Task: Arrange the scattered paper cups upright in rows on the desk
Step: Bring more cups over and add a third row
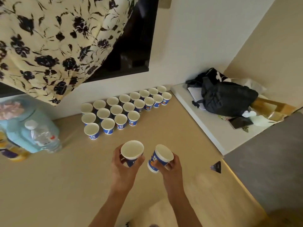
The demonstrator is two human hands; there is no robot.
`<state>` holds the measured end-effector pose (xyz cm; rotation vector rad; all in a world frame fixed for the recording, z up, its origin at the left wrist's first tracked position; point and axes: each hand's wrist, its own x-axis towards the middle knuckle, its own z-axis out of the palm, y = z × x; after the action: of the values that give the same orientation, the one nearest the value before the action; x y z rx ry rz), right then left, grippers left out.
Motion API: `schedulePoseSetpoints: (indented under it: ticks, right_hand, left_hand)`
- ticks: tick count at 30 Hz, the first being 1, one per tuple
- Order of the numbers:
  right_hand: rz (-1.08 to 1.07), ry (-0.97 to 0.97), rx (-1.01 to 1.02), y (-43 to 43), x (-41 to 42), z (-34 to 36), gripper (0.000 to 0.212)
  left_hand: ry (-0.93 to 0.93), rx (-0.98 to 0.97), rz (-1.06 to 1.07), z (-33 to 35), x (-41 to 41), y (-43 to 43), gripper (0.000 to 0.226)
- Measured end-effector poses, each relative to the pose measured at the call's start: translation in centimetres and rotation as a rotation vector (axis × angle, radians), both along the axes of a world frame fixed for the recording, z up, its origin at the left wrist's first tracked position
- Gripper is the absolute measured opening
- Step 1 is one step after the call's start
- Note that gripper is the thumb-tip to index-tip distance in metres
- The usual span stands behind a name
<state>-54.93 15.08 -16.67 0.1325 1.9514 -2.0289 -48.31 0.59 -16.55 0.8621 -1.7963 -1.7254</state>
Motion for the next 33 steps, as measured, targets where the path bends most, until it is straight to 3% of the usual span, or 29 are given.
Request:
schedulePoseSetpoints:
  ticks: [9, 15, 33]
  right_hand:
    - [0.208, -0.038, 0.077, -4.2, -12.2, -2.8, 0.065]
    - [0.374, -0.003, 0.113, -7.2, -20.2, -5.6, 0.055]
    - [0.603, 0.076, 0.240, -13.1, -31.3, -14.7, 0.068]
  left_hand:
    - [-0.087, -0.002, 0.154, 0.6, -7.0, -0.2, 0.069]
    - [-0.111, -0.037, 0.324, 0.9, -12.3, 0.0, 0.060]
    - [-0.158, -0.078, 0.460, 1.4, -16.3, 1.4, 0.059]
